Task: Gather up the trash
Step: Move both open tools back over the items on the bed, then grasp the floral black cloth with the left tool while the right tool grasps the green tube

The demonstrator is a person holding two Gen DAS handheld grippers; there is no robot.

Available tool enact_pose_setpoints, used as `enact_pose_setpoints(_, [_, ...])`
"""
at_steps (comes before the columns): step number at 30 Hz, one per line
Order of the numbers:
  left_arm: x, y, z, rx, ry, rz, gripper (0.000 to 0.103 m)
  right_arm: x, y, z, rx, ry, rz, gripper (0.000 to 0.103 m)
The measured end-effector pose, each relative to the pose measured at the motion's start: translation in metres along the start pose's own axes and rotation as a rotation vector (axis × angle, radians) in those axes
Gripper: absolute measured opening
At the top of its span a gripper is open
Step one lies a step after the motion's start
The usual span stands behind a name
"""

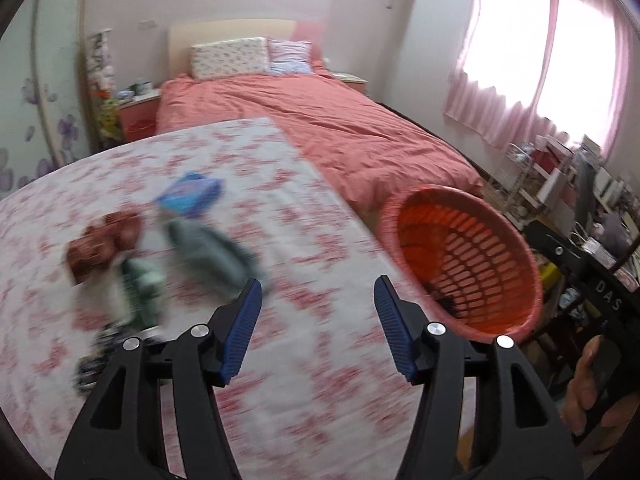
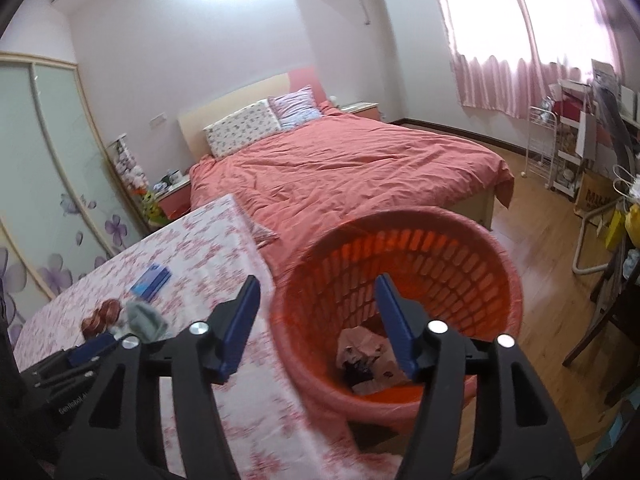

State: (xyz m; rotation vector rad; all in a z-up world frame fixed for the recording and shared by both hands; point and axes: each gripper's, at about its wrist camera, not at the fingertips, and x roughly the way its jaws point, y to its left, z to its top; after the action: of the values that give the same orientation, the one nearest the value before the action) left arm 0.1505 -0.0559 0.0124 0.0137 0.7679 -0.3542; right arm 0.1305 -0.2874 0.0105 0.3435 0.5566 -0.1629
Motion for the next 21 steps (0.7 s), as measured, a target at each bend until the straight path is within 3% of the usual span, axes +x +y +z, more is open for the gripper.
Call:
enact_pose_setpoints(7, [-0.029, 0.07, -0.025, -0.067, -0.035, 0.128, 0.069, -0.005, 0.05, -0.023, -0.077, 0.034, 0.038, 0.068])
enact_pose_setpoints(11, [-0.037, 0.107, -0.041, -0.11, -0.034, 0.161, 0.069, -0.004, 0.074, -0.037, -0.121, 0.063, 0.055, 0.068])
enact_pose_setpoints(16, [-0.033, 0.127, -0.053, -0.122, -0.013, 0.17, 0.069, 0.0, 0.094, -0.05, -0.147, 0.101, 0.072, 0.068])
enact_pose_setpoints(21, [-0.021, 0.125, -0.058, -0.098, 0.023, 0.132, 0.069, -0.001, 0.108, -0.056, -0.17, 0.117, 0.075, 0.068])
